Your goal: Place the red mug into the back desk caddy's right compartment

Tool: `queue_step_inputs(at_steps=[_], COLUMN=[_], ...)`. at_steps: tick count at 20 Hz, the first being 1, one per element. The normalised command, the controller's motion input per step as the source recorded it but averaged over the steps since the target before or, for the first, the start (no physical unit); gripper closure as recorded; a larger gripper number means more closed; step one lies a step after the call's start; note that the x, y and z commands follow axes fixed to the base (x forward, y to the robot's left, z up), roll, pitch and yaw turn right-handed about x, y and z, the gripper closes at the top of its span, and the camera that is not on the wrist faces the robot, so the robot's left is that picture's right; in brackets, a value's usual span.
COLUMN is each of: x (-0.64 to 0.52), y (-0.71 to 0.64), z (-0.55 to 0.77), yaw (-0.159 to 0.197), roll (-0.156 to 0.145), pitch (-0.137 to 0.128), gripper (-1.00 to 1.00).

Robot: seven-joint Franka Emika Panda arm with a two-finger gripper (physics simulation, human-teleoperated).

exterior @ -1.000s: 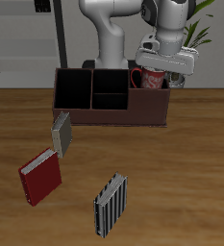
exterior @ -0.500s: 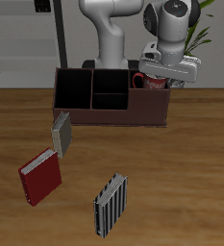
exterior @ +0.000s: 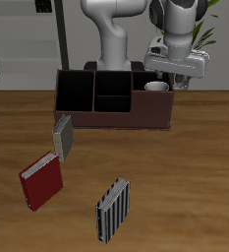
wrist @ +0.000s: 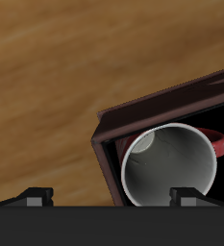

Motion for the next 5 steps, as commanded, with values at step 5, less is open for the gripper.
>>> queue_step_inputs(at_steps=[5], x=[-0.02], y=[-0.02], z=[0.15], yaw=[0.01], roll=[-0.008], pitch=[-0.029], gripper=[-1.0])
